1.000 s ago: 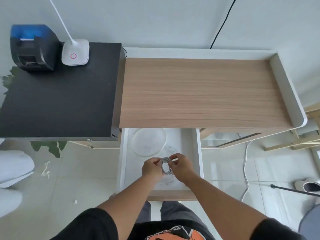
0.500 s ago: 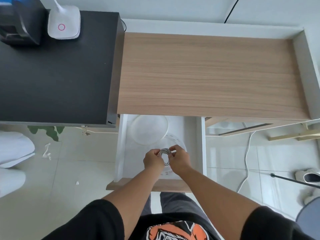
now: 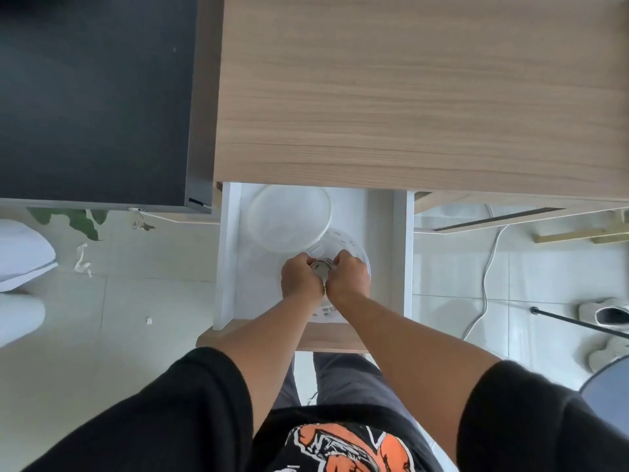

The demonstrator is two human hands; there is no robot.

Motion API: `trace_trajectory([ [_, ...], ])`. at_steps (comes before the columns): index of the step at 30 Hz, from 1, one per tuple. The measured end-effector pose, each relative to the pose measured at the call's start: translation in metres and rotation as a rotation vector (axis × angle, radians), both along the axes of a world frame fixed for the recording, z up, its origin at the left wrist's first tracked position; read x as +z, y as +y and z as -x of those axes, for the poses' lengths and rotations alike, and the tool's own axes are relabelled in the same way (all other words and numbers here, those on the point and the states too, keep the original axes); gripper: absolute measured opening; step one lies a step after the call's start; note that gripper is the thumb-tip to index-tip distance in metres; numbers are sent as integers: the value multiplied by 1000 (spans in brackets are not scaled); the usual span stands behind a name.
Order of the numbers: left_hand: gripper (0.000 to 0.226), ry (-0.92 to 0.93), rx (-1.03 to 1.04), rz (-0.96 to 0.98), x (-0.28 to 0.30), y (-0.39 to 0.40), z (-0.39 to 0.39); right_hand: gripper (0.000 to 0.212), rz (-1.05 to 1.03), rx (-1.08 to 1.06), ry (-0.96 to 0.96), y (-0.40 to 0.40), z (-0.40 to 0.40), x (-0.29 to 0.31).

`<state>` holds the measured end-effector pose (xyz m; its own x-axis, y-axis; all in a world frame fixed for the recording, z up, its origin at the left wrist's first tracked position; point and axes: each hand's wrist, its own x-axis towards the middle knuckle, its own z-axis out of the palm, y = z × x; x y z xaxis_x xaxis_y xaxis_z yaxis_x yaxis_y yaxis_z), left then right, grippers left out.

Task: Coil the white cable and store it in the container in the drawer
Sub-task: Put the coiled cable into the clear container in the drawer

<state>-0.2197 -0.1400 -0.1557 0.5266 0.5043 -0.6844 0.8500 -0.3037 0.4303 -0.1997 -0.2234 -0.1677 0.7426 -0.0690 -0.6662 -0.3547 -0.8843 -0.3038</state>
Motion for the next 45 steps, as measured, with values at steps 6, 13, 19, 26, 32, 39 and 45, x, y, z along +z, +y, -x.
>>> trace_trajectory([
  [6, 20, -2, 0, -8, -1, -2, 2, 24, 15, -3, 12, 3, -4, 1],
  [13, 26, -36, -68, -51, 8, 0, 7, 29, -25, -69, 32, -2, -6, 7],
  [19, 24, -144, -82, -54, 33, 14, 18, 39, -93, -100, 36, -14, -13, 25],
  [26, 17, -153, 118, -81, 58, 68, 28, 21, -189, -233, -85, -27, -58, 60],
  [32, 62, 79, 210, -20, 33, 88, 5, 34, -218, -292, 0, 0, -104, 47],
  [39, 36, -55, 273, 81, 13, 87, 0, 20, -326, -347, 34, 22, -109, 26],
  [45, 48, -115, 199, 61, 38, 74, 22, 14, -278, -239, -106, -12, -77, 59],
])
